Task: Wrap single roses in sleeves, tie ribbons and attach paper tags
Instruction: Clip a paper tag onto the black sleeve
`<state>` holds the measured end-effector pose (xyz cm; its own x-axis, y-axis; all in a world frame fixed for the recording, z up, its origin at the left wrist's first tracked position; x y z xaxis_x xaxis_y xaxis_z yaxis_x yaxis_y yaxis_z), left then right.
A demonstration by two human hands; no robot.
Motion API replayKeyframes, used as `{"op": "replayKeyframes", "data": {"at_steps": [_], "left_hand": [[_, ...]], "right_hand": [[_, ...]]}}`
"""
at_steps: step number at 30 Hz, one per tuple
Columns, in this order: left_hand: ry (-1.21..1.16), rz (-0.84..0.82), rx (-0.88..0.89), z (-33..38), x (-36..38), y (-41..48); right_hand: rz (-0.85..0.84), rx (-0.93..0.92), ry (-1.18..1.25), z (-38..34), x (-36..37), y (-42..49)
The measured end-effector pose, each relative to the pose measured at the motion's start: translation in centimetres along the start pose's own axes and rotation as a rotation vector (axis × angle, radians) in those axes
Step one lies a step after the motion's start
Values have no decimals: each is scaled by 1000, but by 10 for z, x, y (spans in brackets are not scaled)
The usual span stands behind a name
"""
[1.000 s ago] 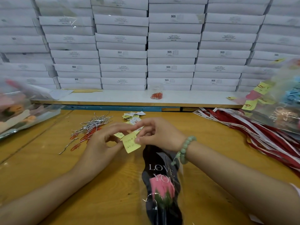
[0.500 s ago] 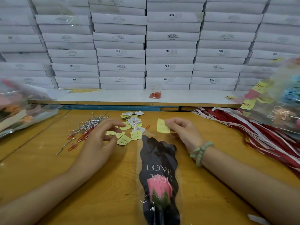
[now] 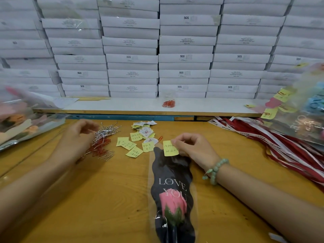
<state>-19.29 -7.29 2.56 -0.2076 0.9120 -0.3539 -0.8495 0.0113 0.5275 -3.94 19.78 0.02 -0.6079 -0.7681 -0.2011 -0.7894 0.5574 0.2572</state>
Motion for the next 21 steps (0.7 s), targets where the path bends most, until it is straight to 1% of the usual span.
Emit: {"op": "replayKeyframes", "data": {"at_steps": [2, 5, 7, 13, 17, 21], "left_hand": [[160, -107, 103, -1, 0, 2], [359, -219, 333, 8, 2, -2], [435, -278, 405, 11, 5, -5], [500, -396, 427, 2, 9, -7], [457, -403, 405, -3, 9, -3], [447, -391, 452, -6, 11, -3]], "right_hand": [[-2, -17, -25, 1, 1, 0], [-13, -18, -28, 2, 2, 1], [-18, -16, -23, 2, 2, 2], [8, -25, 1, 3, -1, 3], [7, -36, 26, 2, 0, 3], [-21, -49, 55, 3, 2, 3]]}}
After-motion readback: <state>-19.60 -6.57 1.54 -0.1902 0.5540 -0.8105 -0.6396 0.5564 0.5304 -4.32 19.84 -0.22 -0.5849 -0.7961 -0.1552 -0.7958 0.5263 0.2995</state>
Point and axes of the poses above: each hand's wrist, its own y-axis towards the middle knuckle, its own x-axis out of the palm, z = x × y, the point moved 6 cm from there along y, towards the middle knuckle, and after that the axes turned 15 degrees about z, right-handed, at the moved point
